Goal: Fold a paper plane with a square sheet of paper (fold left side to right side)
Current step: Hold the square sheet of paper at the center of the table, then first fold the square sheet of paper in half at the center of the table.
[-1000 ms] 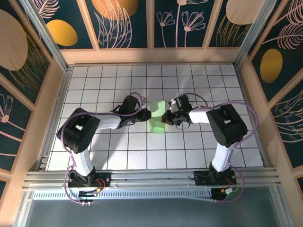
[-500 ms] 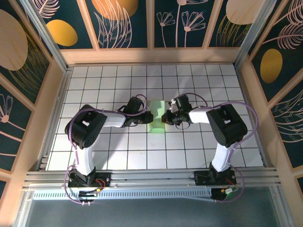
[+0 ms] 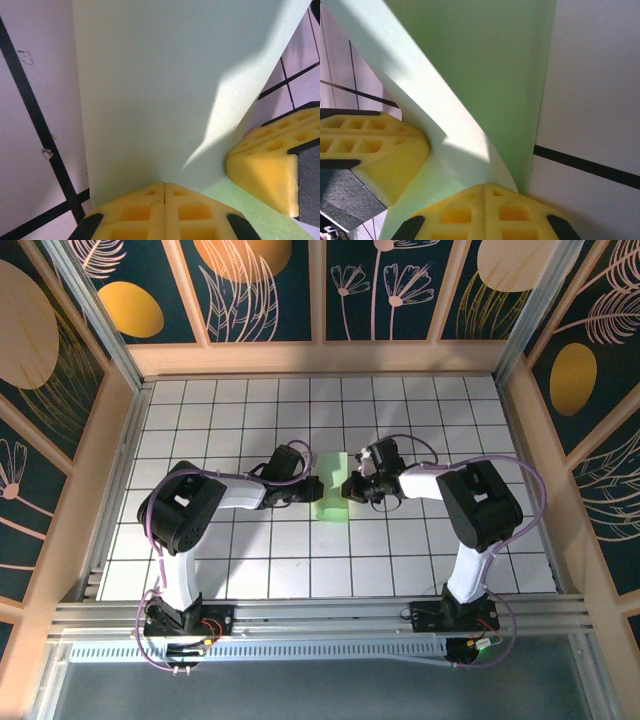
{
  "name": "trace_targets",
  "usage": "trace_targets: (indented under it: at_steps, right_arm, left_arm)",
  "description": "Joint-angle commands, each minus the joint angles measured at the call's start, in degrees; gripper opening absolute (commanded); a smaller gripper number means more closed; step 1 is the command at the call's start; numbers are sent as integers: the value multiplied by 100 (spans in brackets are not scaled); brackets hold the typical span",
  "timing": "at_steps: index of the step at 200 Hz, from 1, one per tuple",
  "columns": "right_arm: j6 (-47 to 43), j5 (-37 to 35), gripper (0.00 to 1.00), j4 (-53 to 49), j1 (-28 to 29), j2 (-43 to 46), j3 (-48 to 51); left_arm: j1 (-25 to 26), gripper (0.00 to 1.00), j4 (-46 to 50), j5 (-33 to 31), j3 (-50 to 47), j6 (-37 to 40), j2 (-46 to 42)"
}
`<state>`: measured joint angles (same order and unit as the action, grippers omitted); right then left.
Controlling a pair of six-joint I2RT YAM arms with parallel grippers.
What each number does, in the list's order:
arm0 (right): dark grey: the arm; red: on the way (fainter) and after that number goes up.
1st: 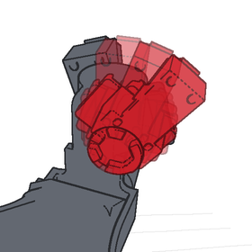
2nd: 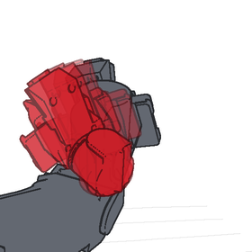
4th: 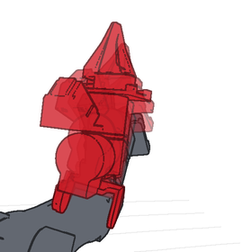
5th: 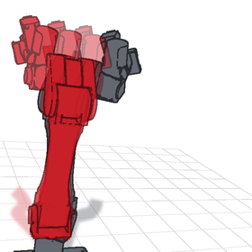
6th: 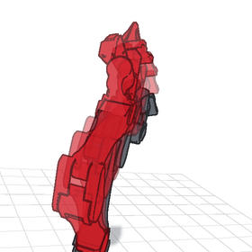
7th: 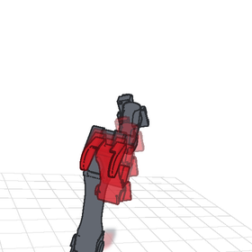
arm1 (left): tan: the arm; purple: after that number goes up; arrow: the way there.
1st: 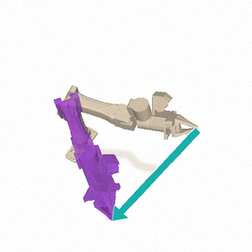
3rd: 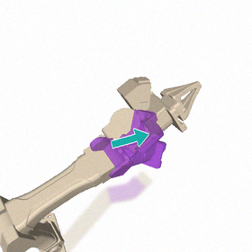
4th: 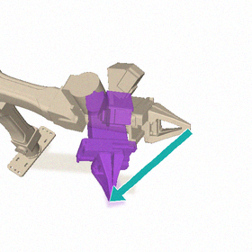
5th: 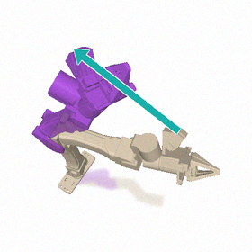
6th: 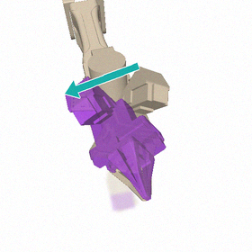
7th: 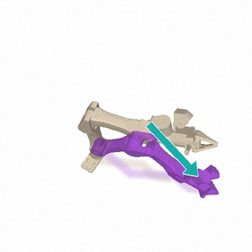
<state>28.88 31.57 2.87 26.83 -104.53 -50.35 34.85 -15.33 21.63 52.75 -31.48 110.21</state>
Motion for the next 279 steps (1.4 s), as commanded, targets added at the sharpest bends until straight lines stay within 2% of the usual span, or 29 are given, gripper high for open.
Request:
trace_targets:
  at_steps: [1,99,147,225,279]
  right_arm:
    - [3,129,0,-52,-31,190,-317]
    - [22,222,0,90,92,-881,-1224]
    - [-32,-57,0,-194,87,-1067,-1123]
    - [-205,-213,0,-418,-52,-1137,-896]
    - [-290,-116,0,-383,-50,-1129,-887]
  left_arm:
    - [4,0,285,-194,42,121,165]
    - [13,0,280,-181,54,90,175]
    - [13,0,307,-141,-96,99,76]
    - [123,0,151,-100,-1129,125,-559]
    - [251,0,-211,-142,-1835,-145,-876]
